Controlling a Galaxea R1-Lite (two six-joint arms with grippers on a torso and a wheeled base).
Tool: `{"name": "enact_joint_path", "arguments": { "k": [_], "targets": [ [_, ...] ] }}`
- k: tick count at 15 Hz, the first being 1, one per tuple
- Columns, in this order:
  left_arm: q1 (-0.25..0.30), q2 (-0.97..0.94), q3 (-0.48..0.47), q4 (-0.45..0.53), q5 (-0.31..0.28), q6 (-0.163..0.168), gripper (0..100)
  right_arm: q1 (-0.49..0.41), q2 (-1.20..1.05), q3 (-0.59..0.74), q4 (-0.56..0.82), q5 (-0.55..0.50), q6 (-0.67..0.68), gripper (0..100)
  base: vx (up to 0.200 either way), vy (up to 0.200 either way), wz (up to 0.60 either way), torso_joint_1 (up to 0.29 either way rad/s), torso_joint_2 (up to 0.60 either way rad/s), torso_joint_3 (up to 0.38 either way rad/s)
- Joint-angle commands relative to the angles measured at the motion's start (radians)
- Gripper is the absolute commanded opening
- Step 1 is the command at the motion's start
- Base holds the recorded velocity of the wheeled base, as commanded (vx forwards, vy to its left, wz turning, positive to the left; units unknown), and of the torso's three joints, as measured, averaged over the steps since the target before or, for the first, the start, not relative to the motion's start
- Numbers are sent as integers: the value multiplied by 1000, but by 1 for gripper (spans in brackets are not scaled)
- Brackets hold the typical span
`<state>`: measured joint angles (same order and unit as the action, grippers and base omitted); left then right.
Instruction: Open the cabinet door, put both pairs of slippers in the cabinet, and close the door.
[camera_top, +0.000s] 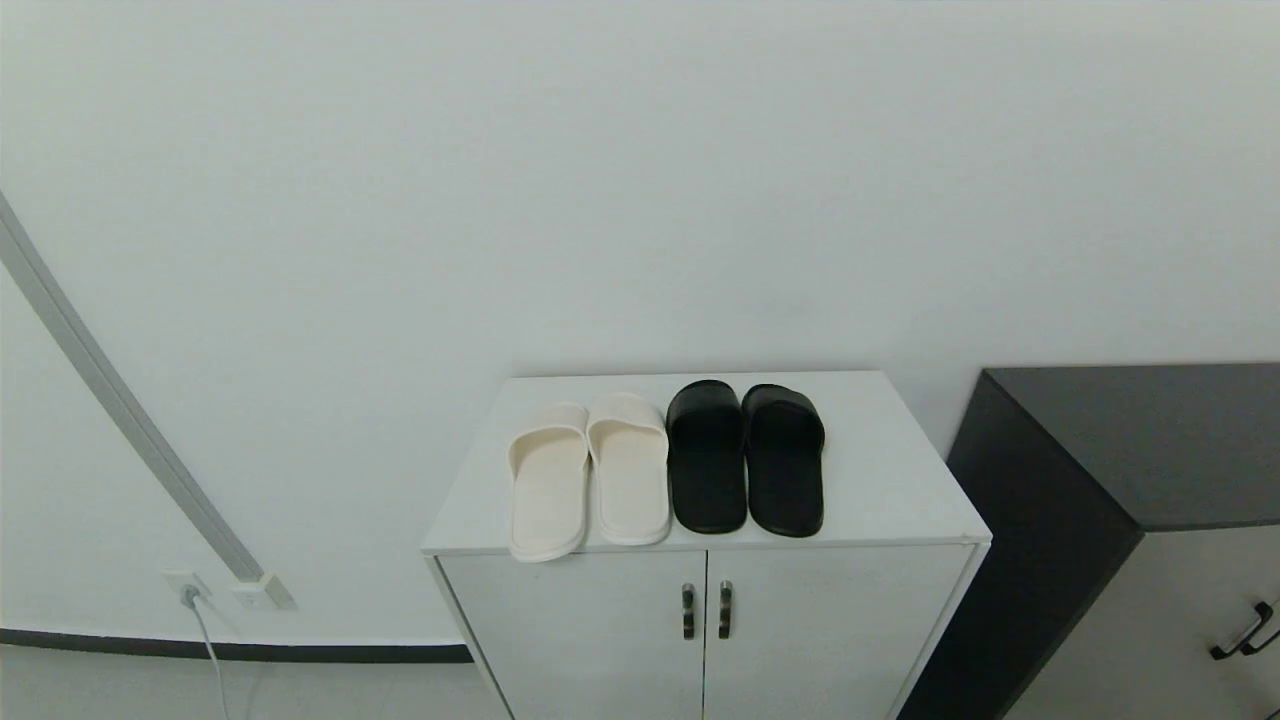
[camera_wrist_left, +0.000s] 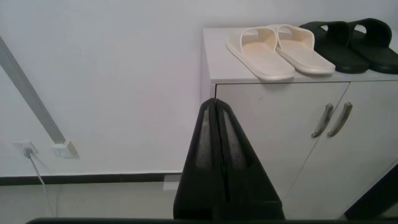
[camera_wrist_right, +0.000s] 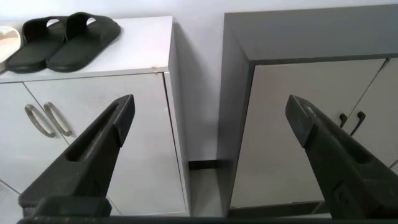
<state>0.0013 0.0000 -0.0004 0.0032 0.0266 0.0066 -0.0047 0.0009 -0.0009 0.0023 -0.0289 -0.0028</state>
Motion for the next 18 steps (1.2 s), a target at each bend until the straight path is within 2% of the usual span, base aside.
{"name": "enact_joint_path", "arguments": {
  "k": [1,9,11,12,14,18],
  "targets": [
    [0,2,-1,0,1,-4,0,0,1,1,-1,0,1,100,0,0,0,0,0,0],
    [0,2,-1,0,-1,-5,0,0,1,-8,-4,3,-19,100,0,0,0,0,0,0],
    [0,2,-1,0,-1,-4,0,32,146,-249,38,29,159,100,0,0,0,0,0,0],
    [0,2,0,0,-2,-5,0,35,211,-283,90,34,136,100,0,0,0,0,0,0],
    [0,2,-1,0,-1,-5,0,45,278,-217,122,87,84,100,0,0,0,0,0,0],
    [0,0,-1,0,-2,-2,0,46,528,-235,-7,178,81,100,0,0,0,0,0,0]
  ]
}}
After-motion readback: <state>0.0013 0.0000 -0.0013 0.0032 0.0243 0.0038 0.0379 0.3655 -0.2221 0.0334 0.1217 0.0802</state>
